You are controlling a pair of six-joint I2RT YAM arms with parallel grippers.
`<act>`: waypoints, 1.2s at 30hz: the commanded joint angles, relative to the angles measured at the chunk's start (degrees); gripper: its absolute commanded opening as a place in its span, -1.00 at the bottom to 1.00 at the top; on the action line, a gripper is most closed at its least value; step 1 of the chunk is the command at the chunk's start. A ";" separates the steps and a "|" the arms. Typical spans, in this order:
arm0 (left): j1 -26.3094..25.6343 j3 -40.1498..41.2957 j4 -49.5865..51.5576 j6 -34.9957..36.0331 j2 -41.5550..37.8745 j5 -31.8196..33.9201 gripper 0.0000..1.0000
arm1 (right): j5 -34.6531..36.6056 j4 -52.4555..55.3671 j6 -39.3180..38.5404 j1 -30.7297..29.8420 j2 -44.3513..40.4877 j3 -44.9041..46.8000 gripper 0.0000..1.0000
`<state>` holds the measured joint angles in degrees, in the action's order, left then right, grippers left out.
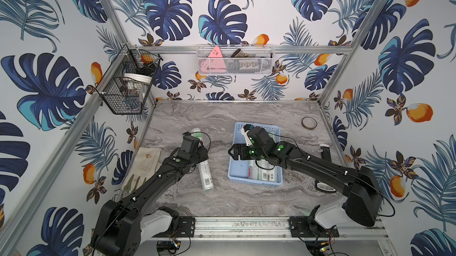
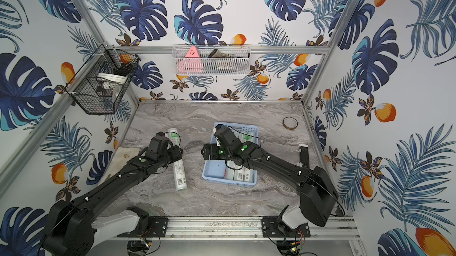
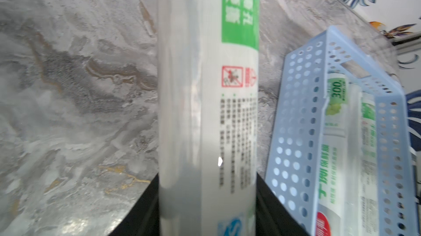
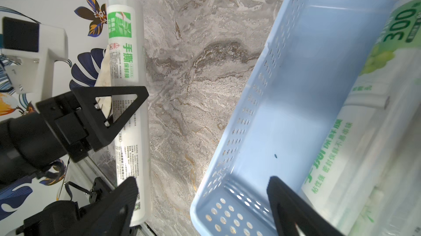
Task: Put the plastic wrap into the basket
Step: Pick up the plastic wrap from the center of the board.
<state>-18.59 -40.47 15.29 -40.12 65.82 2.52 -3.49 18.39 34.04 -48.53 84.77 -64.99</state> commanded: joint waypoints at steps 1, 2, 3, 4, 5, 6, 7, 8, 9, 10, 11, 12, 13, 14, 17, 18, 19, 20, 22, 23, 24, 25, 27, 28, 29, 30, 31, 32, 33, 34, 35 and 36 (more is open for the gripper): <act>-1.23 -3.07 -1.42 2.08 0.35 -1.90 -0.52 | 1.94 0.67 0.32 0.15 -1.28 1.27 0.86; -1.76 -4.42 -0.99 2.79 0.80 -2.07 -0.52 | 2.27 1.04 0.16 0.24 -1.64 1.27 0.86; -2.18 -5.75 -0.65 3.47 1.35 -2.34 -0.52 | 2.69 1.35 0.06 0.26 -1.98 1.18 0.86; -2.54 -7.51 0.30 4.06 2.17 -2.52 -0.52 | 3.31 1.92 -0.07 0.37 -2.44 1.19 0.86; -2.98 -8.92 0.85 4.60 2.93 -2.67 -0.53 | 3.91 2.27 -0.03 0.44 -3.02 1.18 0.86; -3.43 -9.92 0.84 4.87 3.58 -2.99 -0.53 | 4.44 2.42 -0.03 0.46 -3.55 1.34 0.86; -3.98 -10.98 0.73 5.13 4.25 -3.34 -0.53 | 4.94 2.45 0.03 0.59 -4.31 1.59 0.86; -4.70 -11.97 0.56 5.27 5.01 -3.61 -0.53 | 5.48 2.39 0.11 0.70 -5.04 1.99 0.87; -5.37 -12.82 0.47 5.39 5.60 -3.62 -0.53 | 5.95 2.35 0.11 0.87 -5.74 2.34 0.87; -6.19 -13.71 0.38 5.32 6.27 -3.50 -0.53 | 6.40 2.38 0.23 1.07 -6.52 2.71 0.87; -7.04 -14.54 0.20 5.27 7.11 -3.49 -0.54 | 6.98 2.54 0.32 1.31 -7.39 3.12 0.87; -7.74 -15.14 -0.10 5.23 7.78 -3.62 -0.54 | 7.43 2.62 0.53 1.60 -8.16 3.35 0.87; -8.47 -15.78 -0.58 5.16 8.61 -3.67 -0.54 | 7.69 2.71 0.60 2.05 -8.94 3.86 0.88; -9.24 -16.35 -0.88 5.07 9.47 -3.87 -0.54 | 7.66 2.64 0.74 2.57 -9.72 4.38 0.88; -11.75 -18.65 -1.48 5.23 12.28 -4.61 -0.55 | 7.00 3.07 1.00 4.41 -11.74 5.55 0.89; -12.47 -19.36 -1.58 5.23 13.20 -4.94 -0.55 | 6.41 3.18 1.07 5.09 -12.15 5.85 0.89; -13.38 -20.11 -1.80 5.30 14.27 -5.13 -0.55 | 5.49 3.41 1.20 6.09 -12.65 6.21 0.89; -14.24 -20.88 -2.01 5.28 15.50 -5.38 -0.56 | 4.37 3.49 1.42 7.15 -13.00 6.57 0.89; -15.89 -22.48 -2.42 5.23 17.64 -5.66 -0.56 | 2.20 3.77 1.78 9.25 -13.65 7.30 0.89; -16.70 -23.38 -2.69 5.23 18.87 -6.01 -0.56 | 1.15 3.84 2.01 10.32 -13.88 7.69 0.89; -17.43 -24.11 -3.08 5.00 19.88 -6.19 -0.56 | 0.27 3.87 2.09 11.12 -14.15 8.15 0.89; -17.97 -25.00 -3.68 4.68 21.30 -6.67 -0.56 | -0.72 3.76 2.25 12.20 -14.44 8.69 0.89; -18.70 -27.67 -3.58 4.50 24.14 -7.35 -0.56 | -2.52 3.65 2.32 13.84 -14.58 9.47 0.89; -18.93 -29.43 -3.20 4.39 25.80 -7.40 -0.56 | -2.98 3.75 2.45 14.56 -14.60 9.69 0.89; -18.99 -31.10 -2.78 4.23 27.80 -7.84 -0.56 | -3.35 3.76 2.57 15.14 -14.55 10.01 0.89; -19.06 -32.34 -2.64 4.22 29.18 -8.14 -0.56 | -3.76 3.67 2.62 15.43 -14.56 10.25 0.89; -19.04 -33.72 -2.44 4.51 30.72 -7.94 -0.57 | -4.24 3.67 2.63 15.74 -14.62 10.32 0.89; -19.05 -34.80 -1.97 4.72 31.87 -6.60 -0.57 | -4.43 3.69 2.69 15.88 -14.59 10.51 0.89; -18.95 -35.56 -1.84 5.08 32.60 -5.35 -0.57 | -4.42 3.67 2.75 15.97 -14.64 10.68 0.89; -18.97 -36.62 -1.57 5.82 33.33 -4.16 -0.57 | -4.43 3.58 2.73 16.06 -14.78 11.00 0.89; -19.00 -38.14 -0.62 6.41 34.35 -3.16 -0.57 | -4.42 3.43 2.78 16.15 -14.79 11.24 0.89; -18.94 -39.36 1.00 6.82 35.43 -2.74 -0.57 | -4.34 3.34 2.78 16.27 -14.75 11.42 0.89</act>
<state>-37.47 -76.97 16.51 -35.27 99.77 -2.87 -6.79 21.52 36.47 -32.56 70.26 -54.00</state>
